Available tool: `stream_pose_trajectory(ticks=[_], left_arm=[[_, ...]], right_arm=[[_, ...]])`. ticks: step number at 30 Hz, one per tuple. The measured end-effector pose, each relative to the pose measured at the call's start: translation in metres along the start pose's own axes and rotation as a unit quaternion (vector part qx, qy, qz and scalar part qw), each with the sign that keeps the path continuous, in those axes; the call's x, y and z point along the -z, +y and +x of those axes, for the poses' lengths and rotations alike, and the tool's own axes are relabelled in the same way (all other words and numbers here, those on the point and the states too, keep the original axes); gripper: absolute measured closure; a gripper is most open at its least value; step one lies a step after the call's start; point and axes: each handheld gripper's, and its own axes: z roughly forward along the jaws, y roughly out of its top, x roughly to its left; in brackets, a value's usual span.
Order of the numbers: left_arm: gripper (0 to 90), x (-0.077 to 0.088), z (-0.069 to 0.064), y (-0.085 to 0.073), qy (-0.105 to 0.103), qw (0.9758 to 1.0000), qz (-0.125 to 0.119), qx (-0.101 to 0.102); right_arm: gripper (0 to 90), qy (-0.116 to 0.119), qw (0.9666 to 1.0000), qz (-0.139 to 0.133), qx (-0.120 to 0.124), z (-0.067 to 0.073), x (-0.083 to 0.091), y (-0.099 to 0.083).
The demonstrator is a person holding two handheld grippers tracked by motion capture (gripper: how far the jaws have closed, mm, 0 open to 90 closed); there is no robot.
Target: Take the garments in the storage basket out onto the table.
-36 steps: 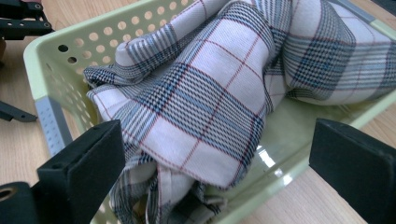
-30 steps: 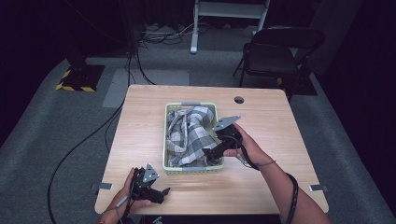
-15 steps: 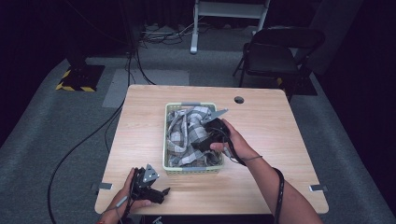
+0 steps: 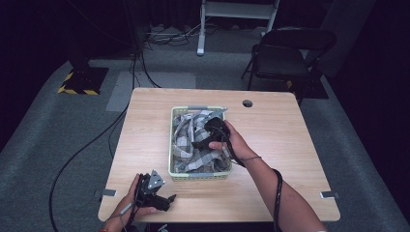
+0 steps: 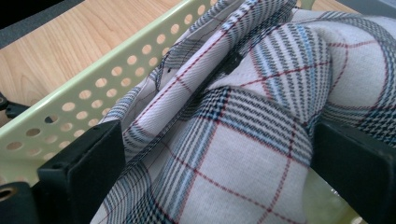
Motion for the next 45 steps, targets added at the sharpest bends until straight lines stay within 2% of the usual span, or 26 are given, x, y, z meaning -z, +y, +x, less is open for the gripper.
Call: stream_pose_trajectory(ticks=[4, 7, 11, 19, 21, 24, 31, 37, 40, 45], left_arm=[[0.0, 0.0, 0.0, 0.0, 0.0, 1.0, 0.0, 0.0], [0.0, 0.0, 0.0, 0.0, 0.001, 1.0, 0.0, -0.001], [0.0, 0.0, 0.0, 0.0, 0.001, 1.0, 0.0, -0.002], [0.0, 0.0, 0.0, 0.0, 0.0, 1.0, 0.0, -0.002], [0.0, 0.0, 0.0, 0.0, 0.0, 1.0, 0.0, -0.003], [0.0, 0.0, 0.0, 0.0, 0.001, 1.0, -0.001, -0.002], [0.0, 0.0, 0.0, 0.0, 0.0, 1.0, -0.001, -0.002], [0.0, 0.0, 0.0, 0.0, 0.001, 1.0, -0.001, -0.002], [0.0, 0.0, 0.0, 0.0, 0.0, 1.0, -0.001, -0.001], [0.0, 0.0, 0.0, 0.0, 0.0, 1.0, -0.001, -0.003]], right_arm=[[2.7, 0.011, 0.9997, -0.002, -0.02, -0.001, -0.004, 0.004], [2.5, 0.009, 0.9993, -0.001, -0.036, -0.001, -0.007, 0.007], [2.0, 0.009, 0.999, 0.003, -0.044, 0.001, -0.01, 0.01], [2.9, 0.014, 0.9959, 0.0, -0.089, 0.0, -0.01, 0.015], [3.0, 0.005, 0.9958, 0.002, -0.091, 0.003, -0.012, 0.017], [3.1, -0.019, 0.9957, 0.021, -0.089, 0.007, -0.021, 0.018], [2.7, -0.048, 0.9938, 0.049, -0.087, 0.009, -0.037, 0.018], [11.7, -0.078, 0.9909, 0.065, -0.089, 0.007, -0.044, 0.016], [16.2, -0.079, 0.9898, 0.068, -0.097, 0.005, -0.045, 0.014], [18.5, -0.084, 0.9885, 0.075, -0.101, 0.002, -0.048, 0.012]])
